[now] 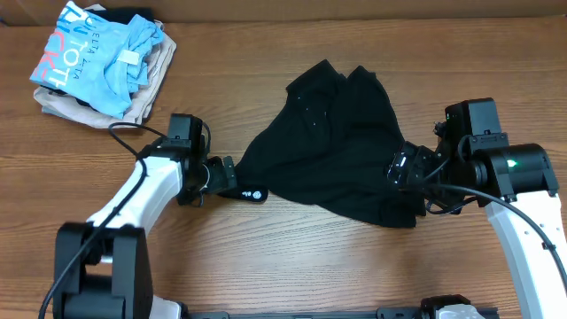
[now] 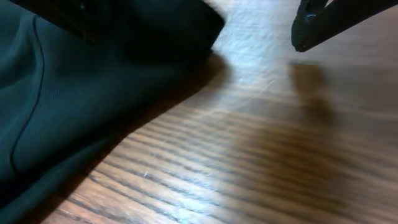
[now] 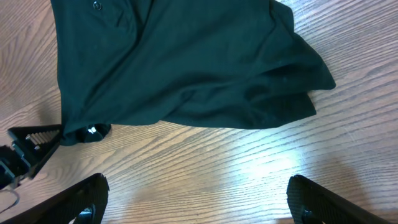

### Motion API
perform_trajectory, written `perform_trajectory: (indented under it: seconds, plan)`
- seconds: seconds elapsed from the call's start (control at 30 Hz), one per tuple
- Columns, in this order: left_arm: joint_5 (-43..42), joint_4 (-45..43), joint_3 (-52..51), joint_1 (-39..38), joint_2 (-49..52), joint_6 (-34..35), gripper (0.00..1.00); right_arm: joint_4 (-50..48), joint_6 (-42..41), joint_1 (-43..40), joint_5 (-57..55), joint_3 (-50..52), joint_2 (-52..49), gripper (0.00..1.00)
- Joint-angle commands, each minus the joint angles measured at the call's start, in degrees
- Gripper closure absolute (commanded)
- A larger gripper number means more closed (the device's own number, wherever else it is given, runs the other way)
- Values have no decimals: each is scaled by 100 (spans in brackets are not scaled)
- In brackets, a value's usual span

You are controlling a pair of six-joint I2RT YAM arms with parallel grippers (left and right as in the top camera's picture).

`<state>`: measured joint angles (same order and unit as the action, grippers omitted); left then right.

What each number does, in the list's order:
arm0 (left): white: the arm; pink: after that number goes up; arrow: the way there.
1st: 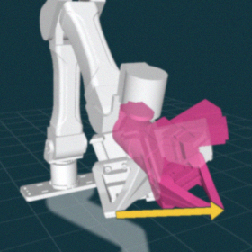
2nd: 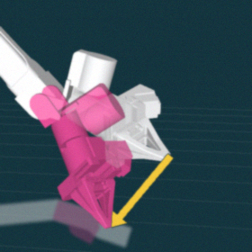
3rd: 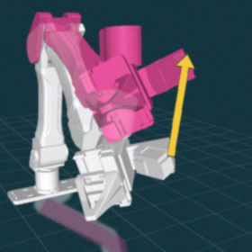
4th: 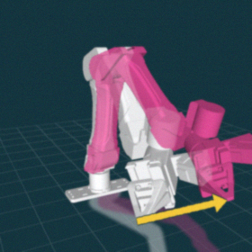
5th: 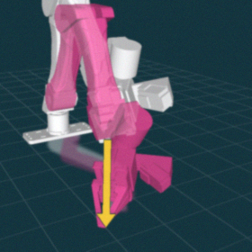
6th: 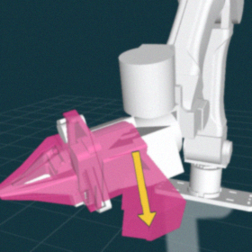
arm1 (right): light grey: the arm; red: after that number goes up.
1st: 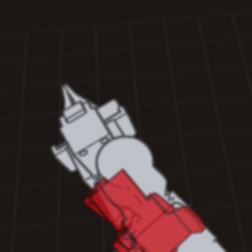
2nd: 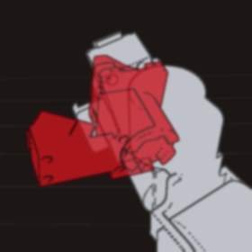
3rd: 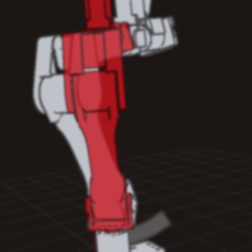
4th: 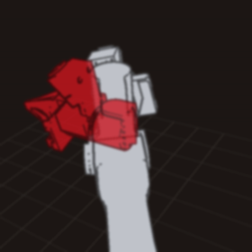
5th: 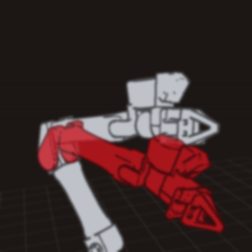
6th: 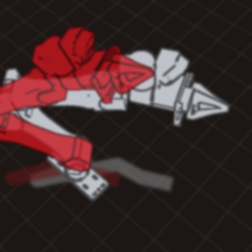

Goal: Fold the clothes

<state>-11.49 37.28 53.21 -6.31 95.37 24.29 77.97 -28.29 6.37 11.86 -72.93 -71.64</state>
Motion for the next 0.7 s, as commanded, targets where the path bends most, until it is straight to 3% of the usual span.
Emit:
perform_trajectory:
  seconds: [0.0, 0.17, 0.27, 0.57, 0.67]
  plan:
    - [-415, -162, -83, -9, 350, 61, 5, -31, -24, -15, 44, 17, 20, 5]
    - [-667, -361, -83, -9, 656, 66, 7, -28, -24, -15, 44, 17, 20, 5]
    - [-866, -487, -83, -9, 734, 144, 15, -31, -24, -15, 42, 17, 20, 5]
    - [-1622, -385, -81, -9, 734, 142, 44, -33, -24, -15, 39, 17, 20, 5]
    - [-1602, -299, -81, -4, 734, 144, 63, -35, -24, -15, 24, 17, 20, 6]
